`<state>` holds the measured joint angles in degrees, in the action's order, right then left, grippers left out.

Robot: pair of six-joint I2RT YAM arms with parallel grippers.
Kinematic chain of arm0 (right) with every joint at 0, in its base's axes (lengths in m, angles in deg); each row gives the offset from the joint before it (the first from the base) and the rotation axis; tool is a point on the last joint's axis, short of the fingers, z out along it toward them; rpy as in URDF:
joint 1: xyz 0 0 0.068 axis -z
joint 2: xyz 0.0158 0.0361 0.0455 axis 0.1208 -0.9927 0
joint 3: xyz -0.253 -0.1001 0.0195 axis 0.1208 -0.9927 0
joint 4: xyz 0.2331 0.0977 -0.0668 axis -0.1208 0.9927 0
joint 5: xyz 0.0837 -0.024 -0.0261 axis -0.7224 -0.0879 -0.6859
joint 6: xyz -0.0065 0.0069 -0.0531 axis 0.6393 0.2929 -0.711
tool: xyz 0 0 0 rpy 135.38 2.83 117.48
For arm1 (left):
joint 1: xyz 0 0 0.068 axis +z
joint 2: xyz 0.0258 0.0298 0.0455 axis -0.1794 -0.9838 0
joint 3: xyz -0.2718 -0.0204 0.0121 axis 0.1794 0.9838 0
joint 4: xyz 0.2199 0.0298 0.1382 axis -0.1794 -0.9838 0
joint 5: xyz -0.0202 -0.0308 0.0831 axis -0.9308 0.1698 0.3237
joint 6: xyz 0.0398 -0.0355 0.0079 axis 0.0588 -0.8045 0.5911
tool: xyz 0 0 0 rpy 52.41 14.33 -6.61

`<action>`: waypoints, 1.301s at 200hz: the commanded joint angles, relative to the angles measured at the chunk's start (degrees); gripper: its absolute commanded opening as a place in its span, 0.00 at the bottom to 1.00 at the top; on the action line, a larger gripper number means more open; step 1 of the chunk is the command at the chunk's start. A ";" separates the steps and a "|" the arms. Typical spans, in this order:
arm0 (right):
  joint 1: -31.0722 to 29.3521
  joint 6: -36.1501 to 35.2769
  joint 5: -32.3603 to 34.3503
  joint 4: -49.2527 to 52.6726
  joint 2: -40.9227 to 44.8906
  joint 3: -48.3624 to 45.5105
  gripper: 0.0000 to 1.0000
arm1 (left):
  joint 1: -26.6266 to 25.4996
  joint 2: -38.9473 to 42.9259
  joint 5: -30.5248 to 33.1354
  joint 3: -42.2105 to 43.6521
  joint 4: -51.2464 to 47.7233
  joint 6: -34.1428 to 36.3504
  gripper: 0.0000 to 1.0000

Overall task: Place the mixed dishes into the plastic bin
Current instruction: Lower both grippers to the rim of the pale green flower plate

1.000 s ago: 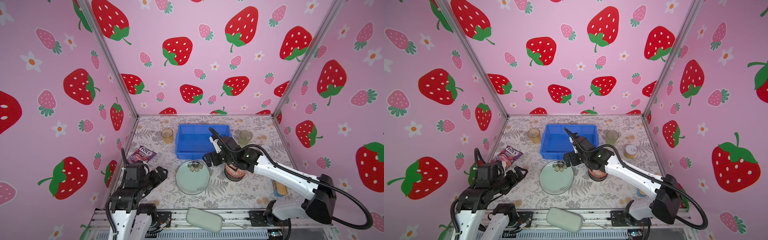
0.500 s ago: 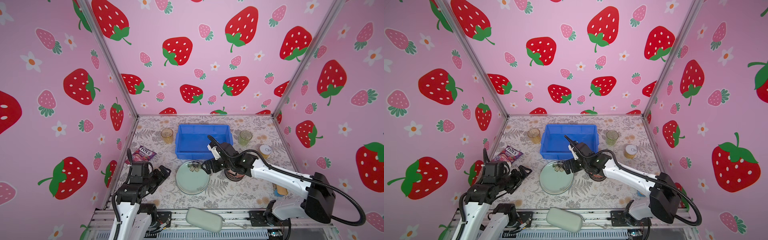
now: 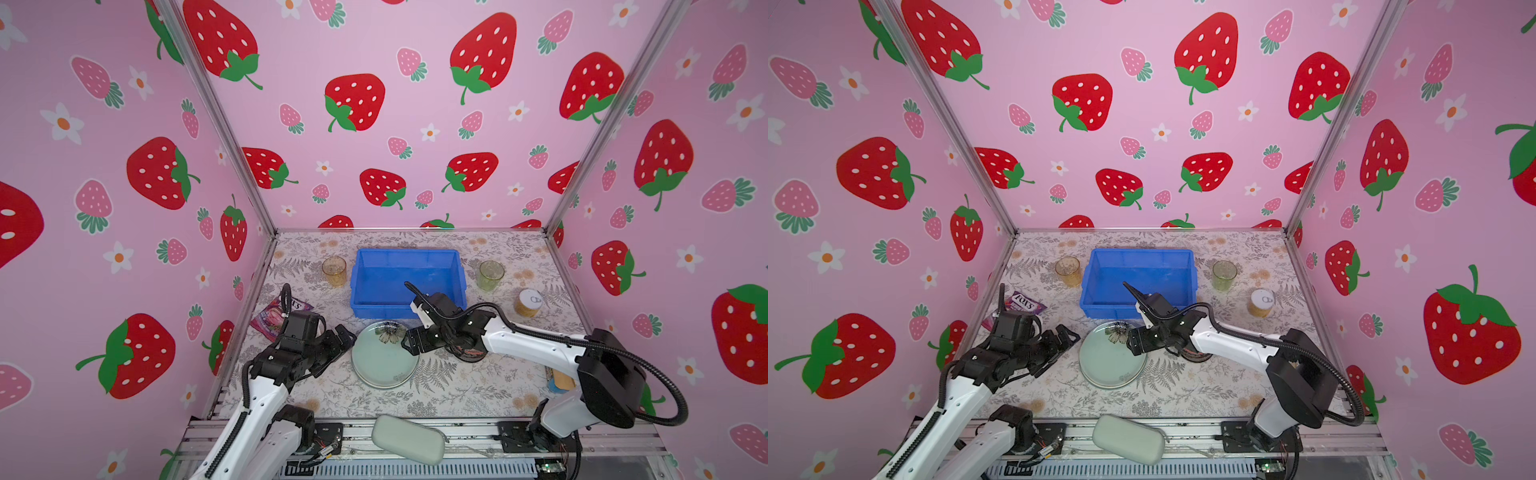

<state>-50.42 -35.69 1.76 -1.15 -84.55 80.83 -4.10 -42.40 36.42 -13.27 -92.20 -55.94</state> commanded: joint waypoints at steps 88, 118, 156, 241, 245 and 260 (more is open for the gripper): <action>0.85 1.95 -5.55 -3.42 -5.48 0.48 0.84 | -4.90 -9.45 5.94 1.88 11.05 -1.96 0.99; 0.98 1.67 -6.21 -3.75 -6.13 0.95 0.83 | -4.90 -10.82 5.03 2.80 13.23 -2.18 0.99; 1.25 1.39 -6.59 -3.65 -6.04 1.59 0.82 | -4.81 -12.34 5.12 4.29 15.54 -2.30 0.99; 1.30 1.44 -8.97 -5.35 -5.70 1.91 0.79 | -4.77 -15.88 2.54 5.32 20.43 -2.32 0.99; 1.36 1.39 -9.15 -5.47 -5.80 1.95 0.79 | -4.83 -15.96 2.54 5.31 20.51 -2.29 0.99; 1.34 1.41 -9.95 -6.05 -6.02 1.90 0.78 | -4.85 -16.03 2.19 5.29 20.85 -2.24 0.99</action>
<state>-49.02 -34.42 -5.58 -4.95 -90.50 80.98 -8.80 -58.32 39.35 -8.44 -72.73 -57.36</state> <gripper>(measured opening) 0.785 0.993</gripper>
